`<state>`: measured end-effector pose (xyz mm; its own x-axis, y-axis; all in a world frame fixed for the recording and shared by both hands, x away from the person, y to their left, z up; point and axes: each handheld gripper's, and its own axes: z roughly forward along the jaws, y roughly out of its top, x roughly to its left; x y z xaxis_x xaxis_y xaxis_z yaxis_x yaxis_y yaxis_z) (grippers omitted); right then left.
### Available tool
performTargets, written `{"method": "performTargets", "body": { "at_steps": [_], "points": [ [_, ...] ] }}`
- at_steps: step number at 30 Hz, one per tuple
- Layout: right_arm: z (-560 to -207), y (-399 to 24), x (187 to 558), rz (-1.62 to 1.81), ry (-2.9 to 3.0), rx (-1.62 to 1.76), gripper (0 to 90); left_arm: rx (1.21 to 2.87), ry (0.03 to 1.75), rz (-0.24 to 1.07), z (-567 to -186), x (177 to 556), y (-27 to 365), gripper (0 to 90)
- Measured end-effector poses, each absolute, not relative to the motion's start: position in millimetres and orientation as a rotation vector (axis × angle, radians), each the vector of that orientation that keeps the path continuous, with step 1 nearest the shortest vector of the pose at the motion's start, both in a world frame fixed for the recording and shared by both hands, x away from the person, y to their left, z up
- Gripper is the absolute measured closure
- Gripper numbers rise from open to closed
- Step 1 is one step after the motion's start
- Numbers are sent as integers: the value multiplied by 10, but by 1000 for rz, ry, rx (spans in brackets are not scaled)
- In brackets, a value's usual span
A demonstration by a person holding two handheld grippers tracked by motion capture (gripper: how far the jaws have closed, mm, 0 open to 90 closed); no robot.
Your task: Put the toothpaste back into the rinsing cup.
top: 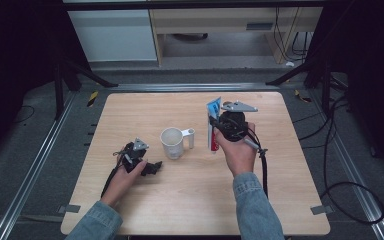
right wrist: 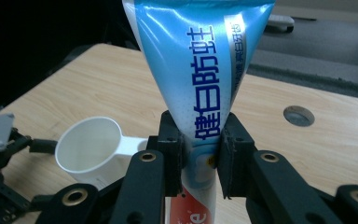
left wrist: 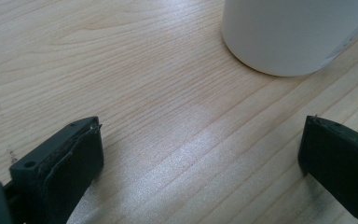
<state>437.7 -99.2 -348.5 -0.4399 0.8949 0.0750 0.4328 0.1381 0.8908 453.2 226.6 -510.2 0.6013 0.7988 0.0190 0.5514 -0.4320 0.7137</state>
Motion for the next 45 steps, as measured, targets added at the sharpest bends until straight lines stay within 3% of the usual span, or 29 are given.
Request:
{"method": "performTargets", "body": {
  "at_steps": [45],
  "points": [
    [-3115,-709,4424,1356,1861,1204,734,2146,1064,469,-5103,4534,2263,0]
  ]
}}
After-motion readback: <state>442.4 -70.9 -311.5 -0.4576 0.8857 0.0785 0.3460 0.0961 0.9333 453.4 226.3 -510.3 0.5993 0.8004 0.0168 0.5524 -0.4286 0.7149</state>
